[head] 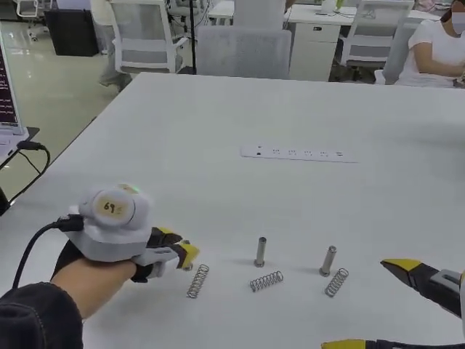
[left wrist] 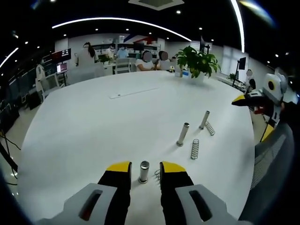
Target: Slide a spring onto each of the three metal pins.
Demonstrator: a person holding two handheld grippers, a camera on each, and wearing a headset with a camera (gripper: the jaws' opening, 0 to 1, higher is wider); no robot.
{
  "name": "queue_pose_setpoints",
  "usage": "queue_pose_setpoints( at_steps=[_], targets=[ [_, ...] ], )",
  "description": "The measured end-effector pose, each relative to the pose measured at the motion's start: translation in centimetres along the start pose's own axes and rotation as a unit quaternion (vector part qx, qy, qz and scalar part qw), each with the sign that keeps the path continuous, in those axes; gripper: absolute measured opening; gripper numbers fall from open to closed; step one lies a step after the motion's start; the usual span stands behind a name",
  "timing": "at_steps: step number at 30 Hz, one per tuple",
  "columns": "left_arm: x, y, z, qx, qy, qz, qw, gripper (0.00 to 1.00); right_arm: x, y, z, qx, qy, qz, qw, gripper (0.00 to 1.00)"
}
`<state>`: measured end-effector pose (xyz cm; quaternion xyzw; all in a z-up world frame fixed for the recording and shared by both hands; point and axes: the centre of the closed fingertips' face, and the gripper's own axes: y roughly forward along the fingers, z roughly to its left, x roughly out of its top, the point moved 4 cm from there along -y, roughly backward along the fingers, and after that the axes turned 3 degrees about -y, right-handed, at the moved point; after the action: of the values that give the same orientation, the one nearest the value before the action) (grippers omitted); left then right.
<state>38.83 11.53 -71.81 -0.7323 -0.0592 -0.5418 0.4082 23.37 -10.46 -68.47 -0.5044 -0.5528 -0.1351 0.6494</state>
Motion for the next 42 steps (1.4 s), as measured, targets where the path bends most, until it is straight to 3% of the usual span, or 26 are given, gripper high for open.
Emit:
queue_pose_setpoints(
  at_steps=[14, 21, 27, 42],
  targets=[
    [0.8, -1.8, -0.6, 0.0, -0.019, -0.049, 0.9986, 0.44, 0.1, 0.0, 0.3, 0.0, 0.0, -0.001, 1.0, 0.86],
    [0.9, -3.1, -1.6, 0.0, -0.022, -0.068, 0.9974, 0.56, 0.1, 0.0, 0.4, 0.002, -0.002, -0.001, 1.0, 0.86],
    [0.2, -3.6, -1.6, 0.0, -0.025, -0.07, 0.9973, 0.63, 0.2, 0.0, 0.5, 0.002, -0.002, -0.002, 1.0, 0.86],
    [-1.2, -5.5, -1.9, -0.003, -0.031, -0.072, 0.9969, 0.65, 0.3, -0.1, 0.6, 0.0, -0.002, -0.007, 1.0, 0.86]
  ],
)
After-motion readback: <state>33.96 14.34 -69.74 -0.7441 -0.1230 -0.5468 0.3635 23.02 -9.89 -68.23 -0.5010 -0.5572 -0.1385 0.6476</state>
